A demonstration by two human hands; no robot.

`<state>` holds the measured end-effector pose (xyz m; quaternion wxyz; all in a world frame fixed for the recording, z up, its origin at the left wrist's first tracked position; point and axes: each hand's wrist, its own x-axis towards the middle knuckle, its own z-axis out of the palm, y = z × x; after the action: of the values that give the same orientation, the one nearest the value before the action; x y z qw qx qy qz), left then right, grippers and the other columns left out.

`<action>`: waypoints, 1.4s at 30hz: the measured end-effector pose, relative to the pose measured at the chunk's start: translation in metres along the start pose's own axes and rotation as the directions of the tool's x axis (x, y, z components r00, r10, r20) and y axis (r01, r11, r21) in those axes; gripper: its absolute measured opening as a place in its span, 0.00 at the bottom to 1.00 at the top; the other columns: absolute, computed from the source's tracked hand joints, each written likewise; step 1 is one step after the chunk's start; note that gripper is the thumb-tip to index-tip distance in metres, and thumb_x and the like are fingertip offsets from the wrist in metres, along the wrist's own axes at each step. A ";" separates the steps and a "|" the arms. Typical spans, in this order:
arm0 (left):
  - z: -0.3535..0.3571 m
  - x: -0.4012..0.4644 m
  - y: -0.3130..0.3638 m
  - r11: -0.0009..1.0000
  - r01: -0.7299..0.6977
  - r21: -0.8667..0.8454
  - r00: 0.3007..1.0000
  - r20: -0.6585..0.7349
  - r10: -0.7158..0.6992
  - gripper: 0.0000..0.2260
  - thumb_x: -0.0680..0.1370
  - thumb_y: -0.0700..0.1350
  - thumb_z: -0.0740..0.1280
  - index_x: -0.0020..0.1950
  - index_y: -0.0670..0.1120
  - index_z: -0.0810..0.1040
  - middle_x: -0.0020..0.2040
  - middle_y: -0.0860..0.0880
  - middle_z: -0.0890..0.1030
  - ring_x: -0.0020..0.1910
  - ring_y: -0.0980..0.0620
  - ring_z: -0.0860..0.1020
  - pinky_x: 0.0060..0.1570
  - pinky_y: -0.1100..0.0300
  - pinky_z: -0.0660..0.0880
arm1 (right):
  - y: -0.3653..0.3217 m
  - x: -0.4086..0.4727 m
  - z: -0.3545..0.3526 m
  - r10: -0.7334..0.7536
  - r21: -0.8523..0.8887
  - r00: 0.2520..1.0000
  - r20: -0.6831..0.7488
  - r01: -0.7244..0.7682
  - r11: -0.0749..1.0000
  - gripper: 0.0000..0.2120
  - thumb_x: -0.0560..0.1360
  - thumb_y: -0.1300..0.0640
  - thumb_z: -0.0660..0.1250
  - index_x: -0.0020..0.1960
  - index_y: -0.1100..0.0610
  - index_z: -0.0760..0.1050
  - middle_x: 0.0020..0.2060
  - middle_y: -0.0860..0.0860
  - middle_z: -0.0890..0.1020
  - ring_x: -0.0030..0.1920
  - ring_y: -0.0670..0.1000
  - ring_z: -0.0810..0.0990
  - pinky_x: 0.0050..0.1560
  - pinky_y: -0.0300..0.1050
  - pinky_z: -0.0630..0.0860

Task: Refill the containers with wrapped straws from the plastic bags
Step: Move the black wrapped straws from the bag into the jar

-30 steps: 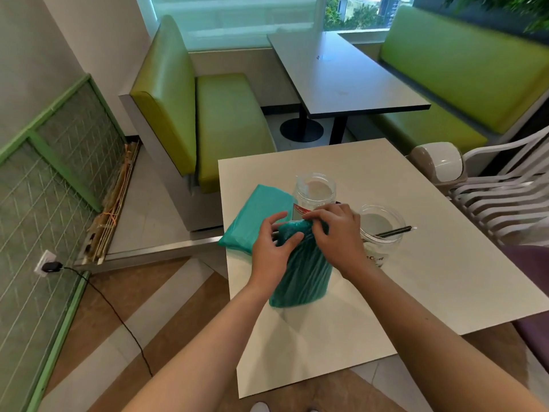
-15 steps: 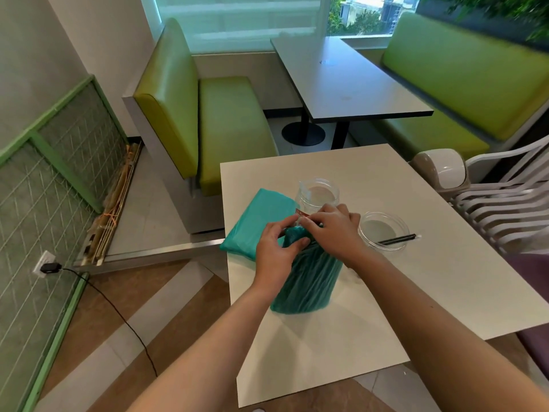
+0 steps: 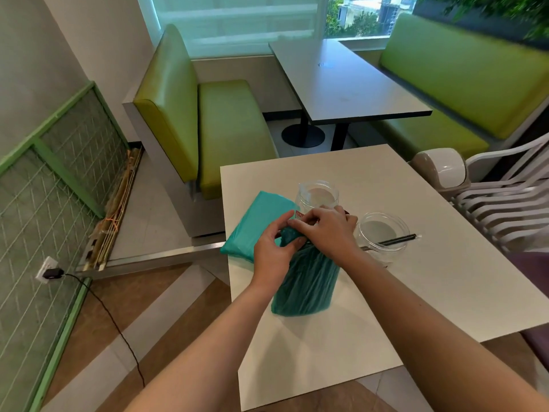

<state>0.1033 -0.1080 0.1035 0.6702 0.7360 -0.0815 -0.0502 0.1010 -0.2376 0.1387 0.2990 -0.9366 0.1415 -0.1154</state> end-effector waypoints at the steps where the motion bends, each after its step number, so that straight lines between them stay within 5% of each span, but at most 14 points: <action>1: 0.000 0.000 0.000 1.000 0.000 0.005 1.000 -0.002 0.000 0.25 0.73 0.41 0.75 0.66 0.59 0.76 0.57 0.63 0.77 0.59 0.64 0.74 0.64 0.58 0.74 | 0.000 0.001 0.001 0.011 -0.003 1.000 -0.002 -0.011 1.000 0.17 0.71 0.34 0.66 0.43 0.47 0.82 0.45 0.42 0.78 0.58 0.49 0.69 0.52 0.48 0.56; 7: 0.000 0.003 -0.004 0.999 -0.009 0.040 1.000 0.005 0.009 0.22 0.74 0.43 0.74 0.66 0.57 0.75 0.59 0.58 0.78 0.59 0.59 0.75 0.61 0.60 0.74 | 0.003 0.000 0.000 0.015 0.068 1.000 -0.003 -0.015 0.998 0.08 0.75 0.44 0.66 0.45 0.46 0.81 0.41 0.41 0.79 0.57 0.48 0.72 0.52 0.46 0.55; 10: -0.001 0.007 -0.008 0.994 -0.032 0.103 0.999 -0.005 0.032 0.15 0.74 0.46 0.74 0.60 0.55 0.78 0.56 0.55 0.79 0.56 0.59 0.75 0.60 0.60 0.74 | 0.008 -0.003 -0.003 0.035 0.238 0.998 -0.059 -0.020 0.971 0.04 0.74 0.48 0.69 0.41 0.47 0.79 0.36 0.40 0.81 0.46 0.44 0.79 0.54 0.46 0.69; 13: -0.003 0.011 -0.013 0.991 -0.043 0.125 0.998 -0.034 0.048 0.12 0.74 0.46 0.74 0.55 0.54 0.77 0.55 0.51 0.79 0.55 0.56 0.76 0.58 0.60 0.74 | 0.012 -0.009 -0.008 0.073 0.358 0.992 -0.103 -0.031 0.933 0.04 0.74 0.52 0.70 0.41 0.50 0.79 0.36 0.41 0.80 0.39 0.37 0.78 0.42 0.34 0.70; 19: -0.006 0.016 -0.014 0.993 0.000 0.115 1.000 -0.020 0.002 0.11 0.77 0.44 0.71 0.57 0.50 0.74 0.52 0.54 0.78 0.55 0.54 0.77 0.54 0.62 0.74 | 0.028 -0.014 -0.014 0.200 0.432 0.945 -0.257 -0.073 0.899 0.04 0.76 0.53 0.68 0.45 0.52 0.76 0.40 0.47 0.80 0.44 0.46 0.78 0.44 0.39 0.74; 25: -0.006 0.019 0.000 0.930 -0.195 0.313 0.965 0.230 0.125 0.22 0.75 0.53 0.72 0.66 0.63 0.69 0.61 0.64 0.75 0.60 0.66 0.72 0.57 0.69 0.69 | 0.031 -0.017 -0.019 0.226 0.520 0.946 -0.232 -0.076 0.851 0.06 0.78 0.54 0.66 0.48 0.56 0.76 0.40 0.45 0.83 0.41 0.37 0.79 0.40 0.28 0.72; 31: 0.001 0.023 0.002 0.834 -0.289 0.469 0.950 0.247 0.190 0.23 0.72 0.52 0.75 0.66 0.57 0.77 0.61 0.58 0.78 0.59 0.58 0.75 0.61 0.61 0.72 | 0.029 -0.021 -0.021 0.221 0.566 0.955 -0.197 -0.074 0.821 0.05 0.79 0.54 0.64 0.48 0.56 0.74 0.41 0.46 0.85 0.44 0.42 0.82 0.47 0.39 0.76; 37: -0.001 0.016 0.000 0.854 -0.248 0.457 0.966 0.177 0.186 0.20 0.73 0.50 0.75 0.64 0.53 0.79 0.58 0.56 0.80 0.54 0.60 0.75 0.58 0.68 0.69 | 0.039 -0.020 -0.025 0.287 0.695 0.939 -0.190 -0.078 0.714 0.04 0.80 0.56 0.63 0.47 0.55 0.72 0.42 0.51 0.85 0.46 0.48 0.85 0.50 0.51 0.81; 42: -0.002 0.015 0.001 0.869 -0.211 0.448 0.977 0.128 0.171 0.19 0.72 0.49 0.75 0.63 0.50 0.81 0.56 0.53 0.80 0.55 0.57 0.76 0.59 0.65 0.71 | 0.046 -0.022 -0.038 0.382 0.773 0.891 -0.245 -0.058 0.631 0.04 0.81 0.58 0.61 0.48 0.57 0.69 0.43 0.56 0.84 0.44 0.53 0.86 0.43 0.46 0.82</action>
<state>0.1187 -0.1091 0.1054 0.4749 0.8589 -0.1915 0.0058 0.0604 -0.2866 0.1389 0.6349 -0.6622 0.2533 -0.3070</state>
